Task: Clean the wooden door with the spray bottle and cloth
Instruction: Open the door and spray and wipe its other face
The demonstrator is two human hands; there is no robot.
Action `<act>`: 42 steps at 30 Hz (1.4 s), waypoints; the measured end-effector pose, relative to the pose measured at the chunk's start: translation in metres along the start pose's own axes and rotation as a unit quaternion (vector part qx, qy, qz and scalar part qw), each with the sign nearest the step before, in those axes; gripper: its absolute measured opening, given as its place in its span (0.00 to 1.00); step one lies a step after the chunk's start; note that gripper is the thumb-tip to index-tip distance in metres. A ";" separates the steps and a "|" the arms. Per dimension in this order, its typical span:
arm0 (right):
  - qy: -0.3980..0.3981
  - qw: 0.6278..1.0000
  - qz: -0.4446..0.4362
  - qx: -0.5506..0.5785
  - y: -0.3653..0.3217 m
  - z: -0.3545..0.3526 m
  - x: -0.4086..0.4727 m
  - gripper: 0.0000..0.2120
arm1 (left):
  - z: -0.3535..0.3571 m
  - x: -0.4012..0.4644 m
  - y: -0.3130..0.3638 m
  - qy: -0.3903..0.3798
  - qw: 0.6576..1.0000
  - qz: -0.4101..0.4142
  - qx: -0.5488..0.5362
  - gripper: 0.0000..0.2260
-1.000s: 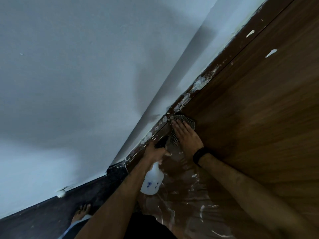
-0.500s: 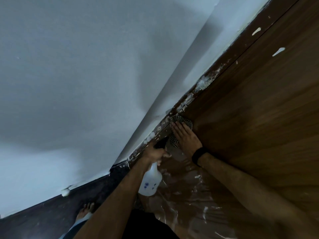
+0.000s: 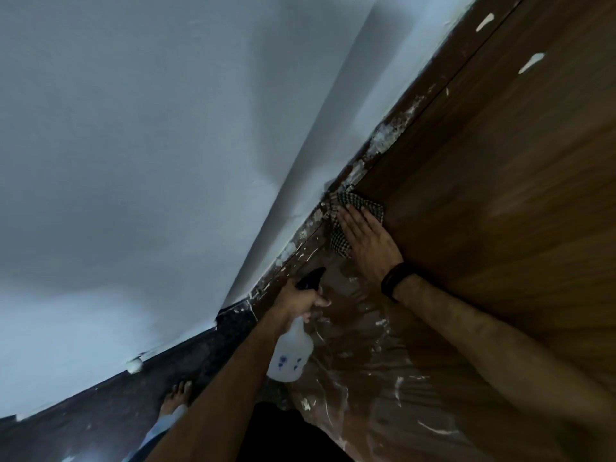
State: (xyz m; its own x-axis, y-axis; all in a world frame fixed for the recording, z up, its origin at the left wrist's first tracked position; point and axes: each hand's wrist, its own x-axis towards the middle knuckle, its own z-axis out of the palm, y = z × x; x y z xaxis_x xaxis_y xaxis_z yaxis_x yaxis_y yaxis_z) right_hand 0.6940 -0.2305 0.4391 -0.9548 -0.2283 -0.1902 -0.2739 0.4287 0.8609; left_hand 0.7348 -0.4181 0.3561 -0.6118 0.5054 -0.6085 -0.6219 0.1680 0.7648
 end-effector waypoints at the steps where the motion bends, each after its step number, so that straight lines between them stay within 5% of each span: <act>1: -0.008 1.000 -0.005 0.004 -0.005 0.001 0.001 0.40 | 0.001 -0.002 -0.002 0.001 1.000 -0.001 -0.005 0.18; 6: -0.055 0.994 -0.095 -0.003 -0.045 0.016 -0.020 0.33 | 0.000 -0.006 -0.014 -0.001 1.000 -0.017 -0.023 0.16; 10: -0.054 0.991 -0.117 -0.028 -0.056 0.028 -0.076 0.33 | -0.001 -0.004 -0.018 0.001 0.999 -0.040 -0.034 0.23; 13: -0.051 0.991 -0.120 -0.036 -0.048 0.032 -0.128 0.35 | 0.011 -0.005 -0.013 -0.015 0.999 -0.040 -0.027 0.14; 17: -0.057 0.992 -0.112 -0.023 -0.032 0.030 -0.173 0.37 | 0.028 -0.005 -0.010 -0.050 0.999 -0.004 0.010 0.19; 31: -0.025 1.000 -0.013 0.002 -0.009 0.004 -0.100 0.35 | 0.040 -0.002 -0.045 0.024 0.996 -0.052 -0.066 0.15; 35: -0.017 1.000 -0.013 0.008 -0.009 0.005 -0.099 0.36 | 0.050 0.003 -0.059 0.028 0.994 -0.070 -0.075 0.35; 42: -0.006 1.000 -0.023 0.010 -0.012 0.011 -0.096 0.37 | 0.060 0.008 -0.069 0.060 0.990 -0.079 -0.100 0.38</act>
State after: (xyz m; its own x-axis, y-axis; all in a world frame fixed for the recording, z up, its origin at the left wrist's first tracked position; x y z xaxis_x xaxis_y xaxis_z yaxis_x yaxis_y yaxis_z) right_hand 0.7881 -0.2038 0.4419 -0.9426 -0.2369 -0.2356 -0.3197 0.4350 0.8418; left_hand 0.8017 -0.3746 0.3114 -0.5451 0.3797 -0.7475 -0.7916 0.0606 0.6080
